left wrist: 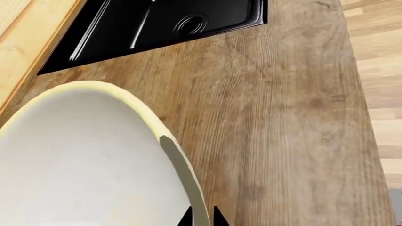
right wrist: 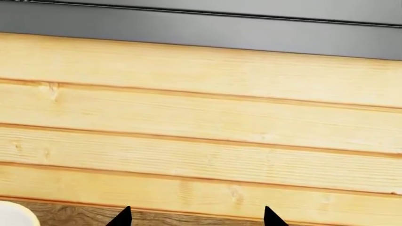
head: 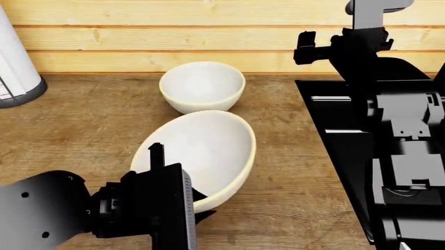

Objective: Stack the bowls in the sink.

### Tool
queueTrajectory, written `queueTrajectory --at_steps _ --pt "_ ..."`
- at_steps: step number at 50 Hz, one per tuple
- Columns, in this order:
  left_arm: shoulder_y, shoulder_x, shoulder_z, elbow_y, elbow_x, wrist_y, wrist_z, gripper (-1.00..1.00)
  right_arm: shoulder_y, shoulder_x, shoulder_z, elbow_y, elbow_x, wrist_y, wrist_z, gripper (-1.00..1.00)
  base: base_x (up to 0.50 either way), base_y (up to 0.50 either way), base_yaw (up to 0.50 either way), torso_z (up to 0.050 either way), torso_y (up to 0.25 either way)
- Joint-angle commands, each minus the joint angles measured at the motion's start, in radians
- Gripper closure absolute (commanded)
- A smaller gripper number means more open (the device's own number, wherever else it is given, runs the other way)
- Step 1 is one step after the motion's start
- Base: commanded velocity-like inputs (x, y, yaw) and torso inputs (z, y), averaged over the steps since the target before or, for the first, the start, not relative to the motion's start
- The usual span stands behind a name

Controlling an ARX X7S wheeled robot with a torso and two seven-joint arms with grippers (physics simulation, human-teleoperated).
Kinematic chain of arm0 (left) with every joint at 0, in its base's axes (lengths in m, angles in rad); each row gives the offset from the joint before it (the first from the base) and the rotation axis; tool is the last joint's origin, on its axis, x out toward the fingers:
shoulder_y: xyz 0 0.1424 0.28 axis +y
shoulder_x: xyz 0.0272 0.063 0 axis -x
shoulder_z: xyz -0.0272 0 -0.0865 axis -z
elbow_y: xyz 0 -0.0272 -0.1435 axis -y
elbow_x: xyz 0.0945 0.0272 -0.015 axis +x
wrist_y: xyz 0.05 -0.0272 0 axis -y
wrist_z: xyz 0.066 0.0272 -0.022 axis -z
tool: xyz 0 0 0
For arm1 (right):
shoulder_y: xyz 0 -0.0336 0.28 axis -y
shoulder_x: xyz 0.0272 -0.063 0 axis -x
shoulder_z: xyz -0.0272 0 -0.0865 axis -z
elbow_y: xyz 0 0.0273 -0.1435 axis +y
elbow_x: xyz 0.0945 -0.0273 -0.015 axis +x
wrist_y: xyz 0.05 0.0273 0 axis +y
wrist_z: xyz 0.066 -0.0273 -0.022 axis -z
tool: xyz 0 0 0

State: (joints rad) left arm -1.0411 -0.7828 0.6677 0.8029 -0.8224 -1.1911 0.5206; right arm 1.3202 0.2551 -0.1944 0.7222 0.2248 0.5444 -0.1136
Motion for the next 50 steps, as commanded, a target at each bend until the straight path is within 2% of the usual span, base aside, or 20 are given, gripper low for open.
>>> queueTrajectory --at_steps 1,11,20,29,41,50 --pt "-0.012 -0.041 -0.095 0.039 -0.060 -0.016 -0.035 1.00 -0.002 0.002 0.001 -0.008 0.006 0.004 0.001 -1.00 0.00 0.00 0.00 0.000 0.000" --pt "0.003 -0.159 -0.156 0.054 -0.040 0.015 -0.047 1.00 0.006 -0.006 -0.007 0.005 0.006 -0.005 -0.005 -1.00 0.00 0.00 0.00 0.000 0.000" --pt "0.076 -0.253 -0.249 0.045 -0.048 0.073 -0.088 1.00 0.018 0.000 -0.036 -0.020 0.000 0.018 -0.033 -1.00 0.00 0.00 0.00 0.000 0.000" --pt "0.124 -0.301 -0.295 0.029 -0.044 0.102 -0.124 1.00 0.047 0.014 -0.119 -0.050 -0.016 0.018 -0.150 -1.00 0.00 0.00 0.00 0.000 0.000" --pt "0.119 -0.350 -0.292 -0.010 0.037 0.116 -0.143 1.00 0.108 -0.005 -0.227 -0.002 -0.037 -0.021 -0.313 -1.00 0.00 0.00 0.00 0.000 0.000" --pt "0.137 -0.391 -0.355 -0.021 0.023 0.118 -0.192 1.00 0.150 -0.035 -0.281 0.053 -0.041 -0.046 -0.407 -1.00 0.00 0.00 0.00 0.000 0.001"
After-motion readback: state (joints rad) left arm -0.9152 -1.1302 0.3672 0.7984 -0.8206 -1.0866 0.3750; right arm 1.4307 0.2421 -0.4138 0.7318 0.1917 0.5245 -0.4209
